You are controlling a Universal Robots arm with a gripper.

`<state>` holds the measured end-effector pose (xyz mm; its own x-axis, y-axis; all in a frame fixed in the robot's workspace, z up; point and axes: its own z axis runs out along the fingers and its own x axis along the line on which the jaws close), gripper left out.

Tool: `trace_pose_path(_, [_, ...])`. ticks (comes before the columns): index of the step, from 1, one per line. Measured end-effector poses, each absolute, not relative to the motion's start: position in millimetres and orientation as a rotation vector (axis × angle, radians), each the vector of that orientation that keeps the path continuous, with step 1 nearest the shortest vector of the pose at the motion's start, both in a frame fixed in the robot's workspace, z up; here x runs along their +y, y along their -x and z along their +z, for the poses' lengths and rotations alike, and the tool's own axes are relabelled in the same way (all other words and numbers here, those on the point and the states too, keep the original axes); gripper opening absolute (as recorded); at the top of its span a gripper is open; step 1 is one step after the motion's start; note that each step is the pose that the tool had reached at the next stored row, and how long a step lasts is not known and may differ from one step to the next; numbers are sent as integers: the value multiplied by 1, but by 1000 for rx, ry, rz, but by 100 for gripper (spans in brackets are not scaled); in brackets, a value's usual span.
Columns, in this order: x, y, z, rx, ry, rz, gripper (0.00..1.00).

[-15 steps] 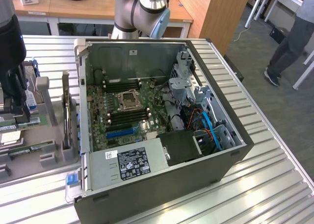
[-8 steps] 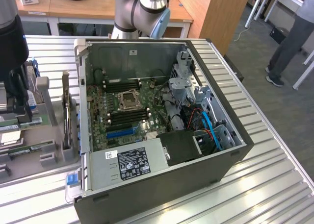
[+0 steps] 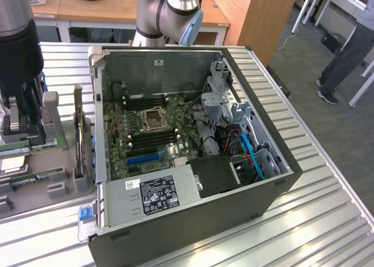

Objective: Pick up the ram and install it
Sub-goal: 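Pick up the ram and move it above insertion slot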

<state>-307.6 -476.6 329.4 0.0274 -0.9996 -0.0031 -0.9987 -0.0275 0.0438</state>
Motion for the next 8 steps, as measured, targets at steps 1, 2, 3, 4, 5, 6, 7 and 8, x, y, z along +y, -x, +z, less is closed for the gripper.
trace_pose_path(1, [-477,308,329,-2170,-2230,-51,11])
trace_pose_path(2, [-477,308,329,-2170,-2230,-51,11])
trace_pose_path(3, [-477,308,329,-2170,-2230,-51,11])
trace_pose_path(4, [-477,308,330,-2170,-2230,-51,11])
trace_pose_path(5, [-477,308,330,-2170,-2230,-51,11])
trace_pose_path(6, [-476,308,332,-2170,-2230,-51,11])
trace_pose_path(7, [-477,308,334,-2170,-2230,-51,11])
trace_pose_path(8, [-477,308,336,-2170,-2230,-51,11])
